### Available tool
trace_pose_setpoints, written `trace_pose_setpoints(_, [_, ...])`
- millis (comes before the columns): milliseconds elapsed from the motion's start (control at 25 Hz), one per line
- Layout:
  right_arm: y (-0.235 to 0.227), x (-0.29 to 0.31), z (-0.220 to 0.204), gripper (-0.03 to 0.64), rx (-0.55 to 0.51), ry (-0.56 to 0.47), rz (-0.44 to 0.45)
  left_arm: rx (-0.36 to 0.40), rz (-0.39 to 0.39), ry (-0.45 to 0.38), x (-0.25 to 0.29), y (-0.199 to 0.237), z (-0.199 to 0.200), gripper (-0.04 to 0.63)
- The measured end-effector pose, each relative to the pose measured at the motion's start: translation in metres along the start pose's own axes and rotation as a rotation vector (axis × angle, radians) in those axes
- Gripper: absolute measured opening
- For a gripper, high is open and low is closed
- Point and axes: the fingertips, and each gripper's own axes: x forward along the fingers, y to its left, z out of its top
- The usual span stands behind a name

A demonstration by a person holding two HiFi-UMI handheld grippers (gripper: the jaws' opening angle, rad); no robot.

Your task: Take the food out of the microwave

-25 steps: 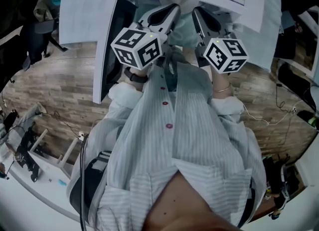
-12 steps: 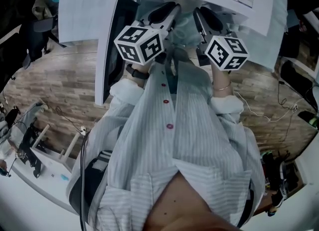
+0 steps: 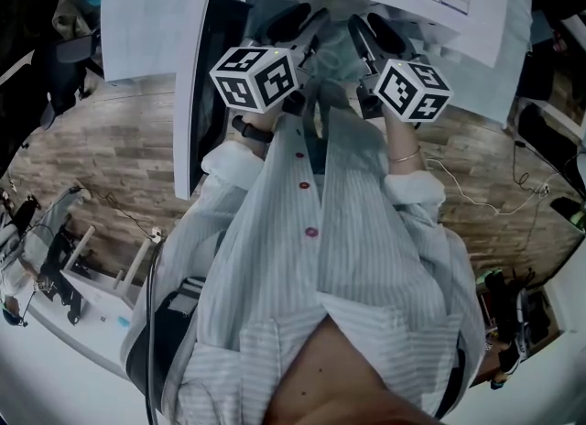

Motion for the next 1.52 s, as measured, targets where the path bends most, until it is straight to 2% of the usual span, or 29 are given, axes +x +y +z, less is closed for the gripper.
trace_pose_setpoints(280, [-0.014, 0.012, -0.014, 0.173, 0.045, 0.029, -0.016, -0.032, 0.063, 0.017, 0.007, 0.020, -0.012, 0.175])
trace_pose_setpoints(600, [-0.024, 0.022, -0.025, 0.173, 0.085, 0.058, -0.026, -0.130, 0.139, 0.040, 0.014, 0.047, -0.030, 0.187])
trace_pose_setpoints(760, [-0.032, 0.025, -0.028, 0.173, 0.119, 0.065, -0.034, -0.191, 0.140, 0.060, 0.022, 0.056, -0.036, 0.189])
trace_pose_setpoints(960, [-0.040, 0.032, -0.030, 0.173, 0.159, 0.069, -0.035, -0.225, 0.162, 0.071, 0.029, 0.069, -0.039, 0.198])
trace_pose_setpoints(1200, [-0.041, 0.039, -0.030, 0.173, 0.186, 0.071, -0.022, -0.285, 0.149, 0.074, 0.039, 0.071, -0.041, 0.198])
trace_pose_setpoints(1520, [-0.042, 0.048, -0.030, 0.173, 0.221, 0.081, -0.017, -0.314, 0.148, 0.082, 0.047, 0.073, -0.045, 0.198])
